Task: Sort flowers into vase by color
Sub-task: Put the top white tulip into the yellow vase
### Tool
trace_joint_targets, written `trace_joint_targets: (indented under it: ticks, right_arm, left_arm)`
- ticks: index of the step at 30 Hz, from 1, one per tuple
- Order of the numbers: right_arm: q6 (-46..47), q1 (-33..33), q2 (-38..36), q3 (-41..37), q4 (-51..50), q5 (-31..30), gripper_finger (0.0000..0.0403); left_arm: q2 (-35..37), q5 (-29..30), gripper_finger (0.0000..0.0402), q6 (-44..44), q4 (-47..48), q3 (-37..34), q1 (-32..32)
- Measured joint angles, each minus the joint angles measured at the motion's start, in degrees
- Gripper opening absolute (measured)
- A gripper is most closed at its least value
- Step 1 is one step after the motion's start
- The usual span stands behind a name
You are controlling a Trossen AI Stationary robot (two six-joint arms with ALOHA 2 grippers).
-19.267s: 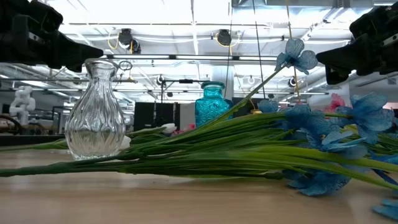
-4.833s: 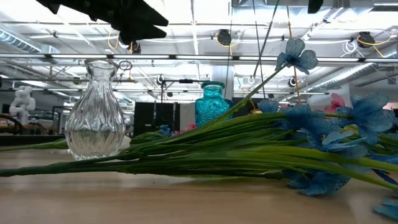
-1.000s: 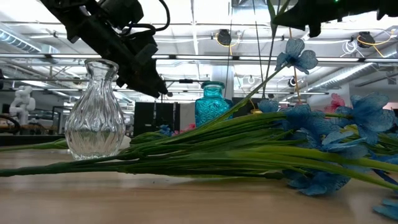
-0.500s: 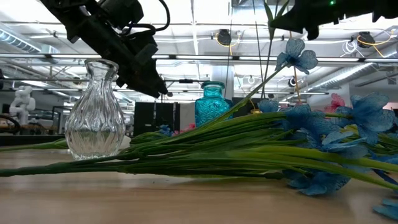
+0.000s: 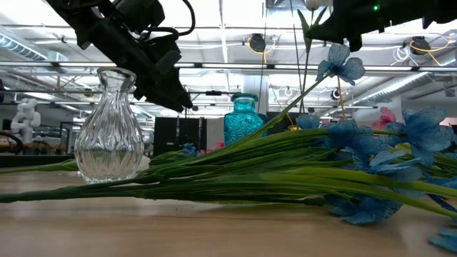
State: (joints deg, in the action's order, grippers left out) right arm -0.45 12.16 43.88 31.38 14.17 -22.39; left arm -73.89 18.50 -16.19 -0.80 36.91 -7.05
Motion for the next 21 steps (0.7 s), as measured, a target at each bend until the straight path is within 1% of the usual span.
trace_joint_targets:
  ticks: [8, 21]
  right_arm:
    - [0.1, 0.0, 0.0, 0.0, 0.2, 0.0, 0.0]
    - [3.6, 1.0, -0.1, 0.0, -2.0, 0.2, 0.0]
  left_arm:
    - [0.0, 0.1, 0.0235, 0.0, 0.0, 0.0, 0.0]
    - [0.0, 0.2, 0.0235, 0.1, 0.6, 0.0, 0.0]
